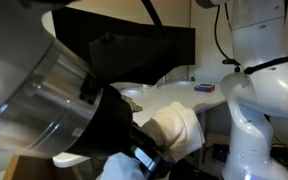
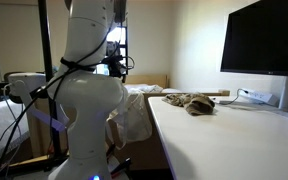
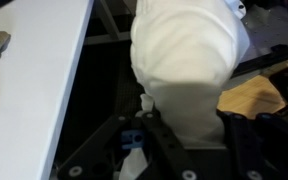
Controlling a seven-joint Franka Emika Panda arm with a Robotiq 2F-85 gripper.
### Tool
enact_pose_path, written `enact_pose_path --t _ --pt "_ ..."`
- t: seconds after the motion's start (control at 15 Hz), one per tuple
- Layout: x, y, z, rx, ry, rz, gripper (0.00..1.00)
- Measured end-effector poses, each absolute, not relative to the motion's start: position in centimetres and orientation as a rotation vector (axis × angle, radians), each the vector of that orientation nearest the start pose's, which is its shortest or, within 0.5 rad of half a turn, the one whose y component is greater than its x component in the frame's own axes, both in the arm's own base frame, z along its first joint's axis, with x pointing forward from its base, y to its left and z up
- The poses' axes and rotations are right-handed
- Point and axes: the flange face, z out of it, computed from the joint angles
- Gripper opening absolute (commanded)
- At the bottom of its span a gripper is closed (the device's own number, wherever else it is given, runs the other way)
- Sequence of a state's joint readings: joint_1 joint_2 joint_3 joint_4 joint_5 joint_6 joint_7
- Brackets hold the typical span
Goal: Put the white shirt in the bag
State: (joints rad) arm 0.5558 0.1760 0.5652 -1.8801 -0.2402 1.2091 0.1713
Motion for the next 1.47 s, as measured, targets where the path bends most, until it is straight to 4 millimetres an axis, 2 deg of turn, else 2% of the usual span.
enact_pose_path --t 0.4,0.73,1.13,1.47 --pt "23.8 44.7 38.2 2.170 0.981 -0.810 0.11" --pt "23.9 47.6 38.6 2.287 0.869 -0.808 0.11" --pt "25.7 51.1 39.5 2.509 0.805 -0.639 0.11" --pt "27.7 52.0 39.3 2.609 0.794 -0.539 0.11"
